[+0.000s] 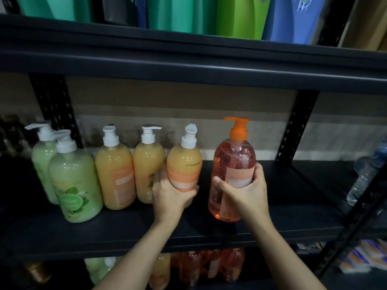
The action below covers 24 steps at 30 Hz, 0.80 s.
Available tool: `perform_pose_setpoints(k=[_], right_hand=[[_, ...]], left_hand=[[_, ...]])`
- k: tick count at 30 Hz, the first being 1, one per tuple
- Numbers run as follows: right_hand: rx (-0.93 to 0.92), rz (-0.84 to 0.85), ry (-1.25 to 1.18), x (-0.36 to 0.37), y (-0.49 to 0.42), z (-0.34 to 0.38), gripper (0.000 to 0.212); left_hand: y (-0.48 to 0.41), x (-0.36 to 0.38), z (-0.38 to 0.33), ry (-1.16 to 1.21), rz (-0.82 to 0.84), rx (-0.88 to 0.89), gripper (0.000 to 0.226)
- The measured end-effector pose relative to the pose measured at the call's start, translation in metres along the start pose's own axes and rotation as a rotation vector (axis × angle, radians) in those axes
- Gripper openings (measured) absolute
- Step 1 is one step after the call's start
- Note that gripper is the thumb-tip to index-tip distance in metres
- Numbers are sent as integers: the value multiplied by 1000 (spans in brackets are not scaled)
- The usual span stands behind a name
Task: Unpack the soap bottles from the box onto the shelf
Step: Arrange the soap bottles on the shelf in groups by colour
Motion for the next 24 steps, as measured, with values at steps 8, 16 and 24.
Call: perform_pose_setpoints(k=[8,16,24], right_hand=[[5,0,27,-4,-2,-4,84],[15,-19,-1,-9,1,-8,84],[26,-28,5,-11,0,-10,85]], left_hand=[[-1,18,29,2,61,-127,100],[-4,18,19,-2,-4,-9,109],[-2,19,20,-14,-11,34,110]])
Point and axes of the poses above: each hand's wrist, its own y-axis away from the middle knuckle, its own x-axis out of the palm, z = x × y, the point moved 1 cm from there along -y, towards the middle knuckle, and after that the axes turned 5 degrees about z, right-handed, at the moved point
